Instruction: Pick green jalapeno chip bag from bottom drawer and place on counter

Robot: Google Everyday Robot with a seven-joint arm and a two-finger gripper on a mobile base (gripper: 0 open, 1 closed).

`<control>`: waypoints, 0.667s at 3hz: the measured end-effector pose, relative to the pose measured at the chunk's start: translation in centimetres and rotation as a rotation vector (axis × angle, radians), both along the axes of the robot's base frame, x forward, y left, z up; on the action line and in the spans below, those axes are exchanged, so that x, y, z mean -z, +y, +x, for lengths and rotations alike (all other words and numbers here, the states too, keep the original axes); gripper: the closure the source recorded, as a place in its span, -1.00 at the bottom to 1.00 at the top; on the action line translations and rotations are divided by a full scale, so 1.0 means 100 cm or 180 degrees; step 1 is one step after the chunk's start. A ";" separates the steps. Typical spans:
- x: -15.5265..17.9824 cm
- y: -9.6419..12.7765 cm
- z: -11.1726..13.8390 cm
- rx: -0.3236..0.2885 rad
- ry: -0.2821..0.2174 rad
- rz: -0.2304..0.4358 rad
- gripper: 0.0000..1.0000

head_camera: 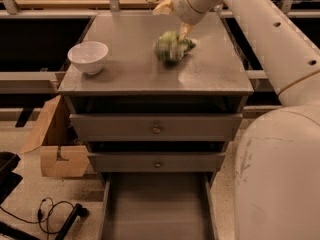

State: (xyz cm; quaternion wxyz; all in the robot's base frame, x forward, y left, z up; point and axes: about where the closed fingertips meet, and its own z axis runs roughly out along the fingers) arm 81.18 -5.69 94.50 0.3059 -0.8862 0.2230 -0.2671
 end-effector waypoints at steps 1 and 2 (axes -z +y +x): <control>0.000 0.000 0.000 0.0000 0.0000 0.0000 -1.00; -0.007 -0.008 -0.003 0.0053 0.0015 -0.0056 -1.00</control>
Offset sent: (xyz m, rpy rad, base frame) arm -0.0083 -0.0234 0.0260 -0.0396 0.0005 -0.0452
